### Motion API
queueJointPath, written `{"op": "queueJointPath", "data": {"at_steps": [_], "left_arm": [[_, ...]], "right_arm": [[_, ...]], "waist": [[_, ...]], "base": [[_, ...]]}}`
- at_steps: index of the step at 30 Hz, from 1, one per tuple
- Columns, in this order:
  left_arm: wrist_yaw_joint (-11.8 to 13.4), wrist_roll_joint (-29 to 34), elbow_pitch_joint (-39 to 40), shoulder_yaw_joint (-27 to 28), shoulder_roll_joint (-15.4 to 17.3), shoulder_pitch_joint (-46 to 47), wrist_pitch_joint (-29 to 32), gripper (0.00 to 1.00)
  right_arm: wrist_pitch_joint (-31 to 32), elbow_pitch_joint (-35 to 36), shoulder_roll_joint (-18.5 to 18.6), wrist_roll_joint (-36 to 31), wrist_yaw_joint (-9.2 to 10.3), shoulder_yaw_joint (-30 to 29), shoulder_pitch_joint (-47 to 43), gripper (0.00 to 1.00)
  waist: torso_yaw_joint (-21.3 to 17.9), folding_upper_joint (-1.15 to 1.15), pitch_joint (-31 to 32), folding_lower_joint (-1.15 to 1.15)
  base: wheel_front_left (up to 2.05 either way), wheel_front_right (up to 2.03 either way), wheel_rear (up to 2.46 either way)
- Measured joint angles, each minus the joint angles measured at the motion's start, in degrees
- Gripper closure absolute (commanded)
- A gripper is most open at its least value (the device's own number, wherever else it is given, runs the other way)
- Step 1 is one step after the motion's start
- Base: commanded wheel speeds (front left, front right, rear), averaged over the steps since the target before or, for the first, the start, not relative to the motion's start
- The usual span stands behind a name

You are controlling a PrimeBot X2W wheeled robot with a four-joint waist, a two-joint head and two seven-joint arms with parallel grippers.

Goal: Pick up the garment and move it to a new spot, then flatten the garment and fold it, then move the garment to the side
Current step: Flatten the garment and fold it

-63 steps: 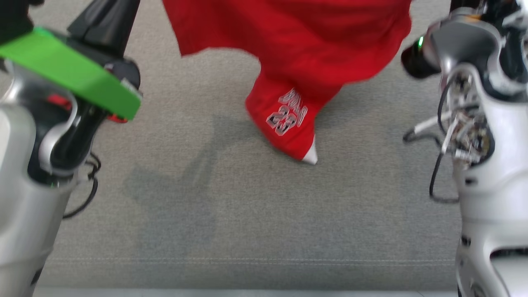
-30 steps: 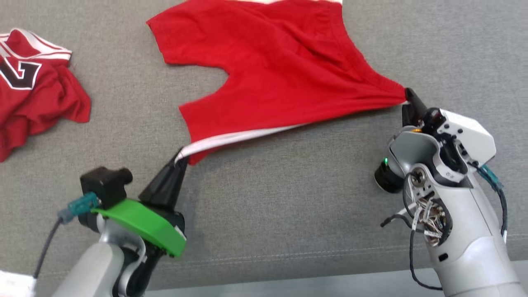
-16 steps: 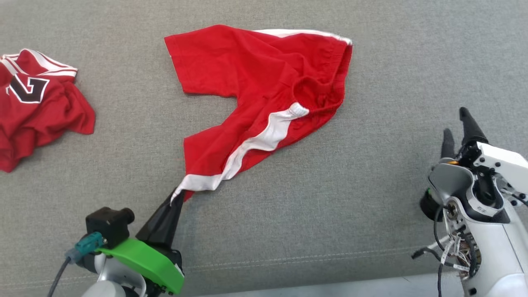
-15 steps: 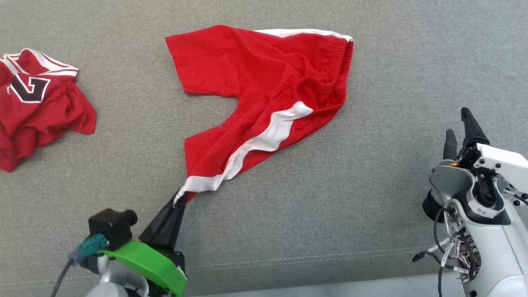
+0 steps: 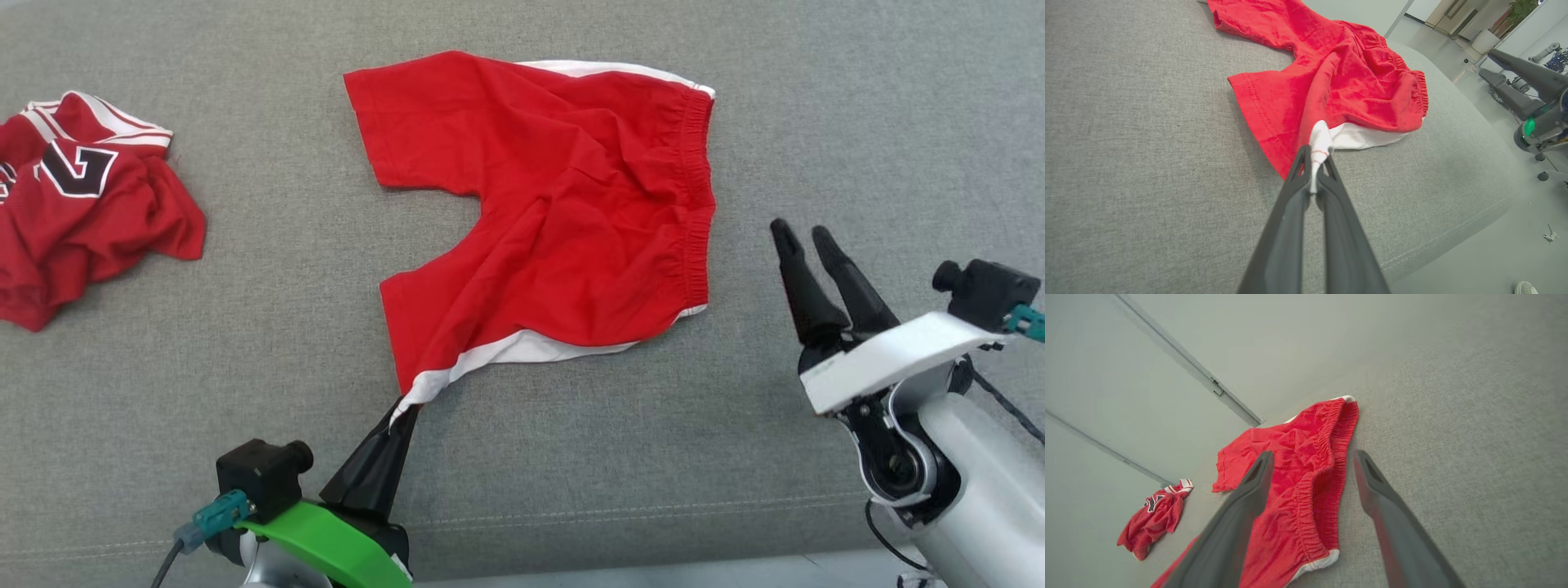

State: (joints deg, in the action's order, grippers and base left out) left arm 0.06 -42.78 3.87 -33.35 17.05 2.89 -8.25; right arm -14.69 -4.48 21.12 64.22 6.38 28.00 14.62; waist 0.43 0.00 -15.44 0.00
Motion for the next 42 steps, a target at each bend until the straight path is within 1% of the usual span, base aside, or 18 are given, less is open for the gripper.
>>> {"op": "queueJointPath", "data": {"at_steps": [3,6,10,15,29,30,31,32,33,34,35,36,37,38,39,40,41,42], "left_arm": [[0.0,0.0,0.0,-0.22,-0.12,0.0,-0.23,1.0],[-0.08,0.02,-0.13,-0.56,-0.16,0.02,-0.37,1.0],[-0.04,0.02,-0.11,-0.4,-0.23,0.01,-0.49,0.99],[0.01,0.02,0.04,-0.41,-0.24,0.01,-0.65,0.94],[0.01,0.37,0.97,-0.66,-0.33,0.62,-0.64,0.89],[0.01,0.37,0.99,-0.67,-0.33,0.65,-0.64,0.89],[0.01,0.37,0.97,-0.68,-0.37,0.65,-0.64,0.9],[0.01,0.37,0.97,-0.68,-0.37,0.65,-0.64,0.9],[0.01,0.37,0.98,-0.68,-0.4,0.65,-0.64,0.9],[0.01,0.37,0.99,-0.68,-0.41,0.66,-0.64,0.9],[0.01,0.37,0.97,-0.65,-0.44,0.66,-0.64,0.9],[0.01,0.37,0.94,-0.6,-0.44,0.67,-0.64,0.9],[0.01,0.37,0.93,-0.58,-0.45,0.67,-0.64,0.9],[0.01,0.37,0.93,-0.58,-0.46,0.67,-0.64,0.9],[0.01,0.37,0.93,-0.58,-0.46,0.68,-0.64,0.9],[0.01,0.37,0.91,-0.56,-0.46,0.68,-0.64,0.89],[0.01,0.37,0.9,-0.55,-0.46,0.68,-0.64,0.89],[0.01,0.37,0.9,-0.53,-0.47,0.68,-0.64,0.89]], "right_arm": [[1.08,0.73,5.53,-9.27,0.01,6.73,0.14,0.0],[1.75,0.64,7.26,-14.39,0.25,9.79,0.18,0.0],[3.52,0.6,7.13,-16.56,0.26,12.63,0.19,0.0],[4.98,-0.47,6.94,-19.46,0.29,14.62,0.32,0.0],[6.43,-5.91,5.08,-21.48,0.7,15.67,2.89,0.0],[6.43,-6.08,4.89,-21.48,0.7,15.71,2.92,0.02],[6.42,-6.33,4.64,-21.38,0.7,15.64,2.94,0.16],[6.42,-6.33,4.64,-21.38,0.7,15.64,2.94,0.26],[6.42,-6.53,4.36,-21.31,0.7,15.55,2.97,0.27],[6.41,-6.64,4.17,-21.31,0.7,15.49,3.04,0.22],[6.37,-6.87,4.08,-21.32,0.7,15.49,3.18,0.22],[6.33,-7.23,3.91,-21.32,0.7,15.51,3.46,0.15],[6.32,-7.51,3.77,-21.32,0.7,15.49,3.77,0.1],[6.15,-7.66,3.68,-21.32,0.69,15.49,3.97,0.13],[6.15,-7.8,3.6,-21.32,0.69,15.5,4.05,0.23],[6.15,-8.02,3.46,-21.32,0.69,15.51,4.08,0.29],[6.15,-8.28,3.35,-21.32,0.69,15.59,4.09,0.55],[6.16,-8.58,3.26,-21.32,0.64,15.67,4.09,0.64]], "waist": [[0.36,0.0,0.22,0.0],[0.74,0.0,0.44,0.0],[1.24,0.0,0.84,0.0],[1.44,0.0,0.75,0.0],[2.56,0.0,-1.63,0.0],[2.64,0.0,-1.75,0.0],[2.74,0.0,-1.86,0.0],[2.74,0.0,-1.86,0.0],[2.82,0.0,-1.96,0.0],[2.9,0.0,-2.08,0.0],[2.98,0.0,-2.22,0.0],[3.06,0.0,-2.3,0.0],[3.11,0.0,-2.35,0.0],[3.15,0.0,-2.38,0.0],[3.17,0.0,-2.41,0.0],[3.19,0.0,-2.43,0.0],[3.2,0.0,-2.45,0.0],[3.21,0.0,-2.47,0.0]], "base": [[0.0,0.0,0.0],[0.0,0.0,0.0],[0.0,0.0,0.0],[0.0,0.0,0.0],[0.0,0.0,0.0],[0.0,0.0,0.0],[0.0,0.0,0.0],[0.0,0.0,0.0],[0.0,0.0,0.0],[0.0,0.0,0.0],[0.0,0.0,0.0],[0.0,0.0,0.0],[0.0,0.0,0.0],[0.0,0.0,0.0],[0.0,0.0,0.0],[0.0,0.0,0.0],[0.0,0.0,0.0],[0.0,0.0,0.0]]}}
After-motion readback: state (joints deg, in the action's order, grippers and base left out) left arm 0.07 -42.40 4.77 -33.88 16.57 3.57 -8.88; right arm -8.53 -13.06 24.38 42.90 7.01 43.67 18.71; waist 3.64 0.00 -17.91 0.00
